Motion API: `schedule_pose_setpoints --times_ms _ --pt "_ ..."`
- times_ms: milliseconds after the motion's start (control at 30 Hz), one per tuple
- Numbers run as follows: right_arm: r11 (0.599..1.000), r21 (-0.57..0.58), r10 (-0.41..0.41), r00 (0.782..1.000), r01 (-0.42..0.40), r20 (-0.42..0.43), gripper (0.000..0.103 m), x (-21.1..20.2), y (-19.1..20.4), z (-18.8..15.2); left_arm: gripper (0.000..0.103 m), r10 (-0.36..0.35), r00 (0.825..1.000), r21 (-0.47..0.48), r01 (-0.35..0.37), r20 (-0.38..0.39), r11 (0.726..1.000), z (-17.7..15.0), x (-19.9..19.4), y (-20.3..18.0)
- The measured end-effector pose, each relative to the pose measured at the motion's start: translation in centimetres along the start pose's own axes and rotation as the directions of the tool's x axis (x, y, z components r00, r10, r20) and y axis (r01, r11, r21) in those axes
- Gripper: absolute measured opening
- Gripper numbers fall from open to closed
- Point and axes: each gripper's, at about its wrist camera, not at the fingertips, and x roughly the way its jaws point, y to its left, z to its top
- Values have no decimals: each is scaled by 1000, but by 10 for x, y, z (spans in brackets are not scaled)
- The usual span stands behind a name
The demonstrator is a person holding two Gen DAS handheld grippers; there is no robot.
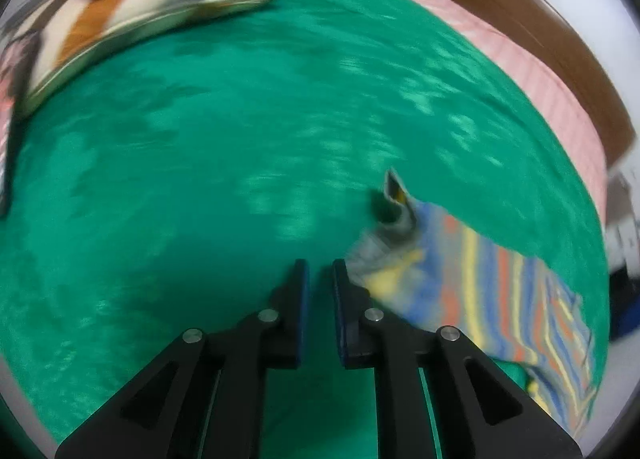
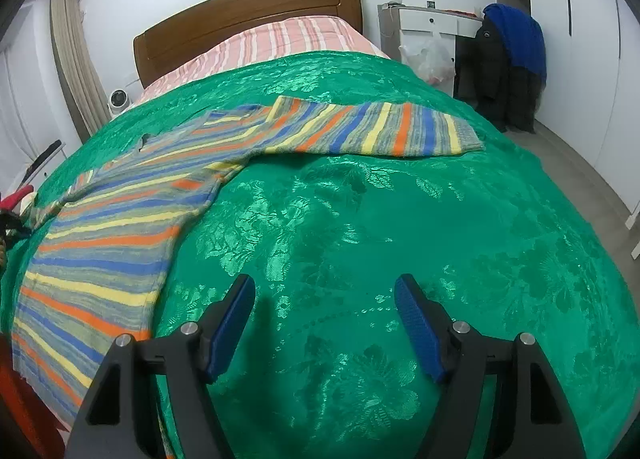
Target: Fold small clothes
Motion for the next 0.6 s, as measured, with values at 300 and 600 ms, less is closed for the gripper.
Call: schedule_pose_setpoints --times_ms 300,600 --pt "999 -33 -25 999 26 29 72 -4 5 2 73 -108 989 198 87 97 976 -42 -41 -28" --pt "994 -37 -100 993 103 63 78 8 -3 26 102 -121 990 436 79 70 896 -82 5 -100"
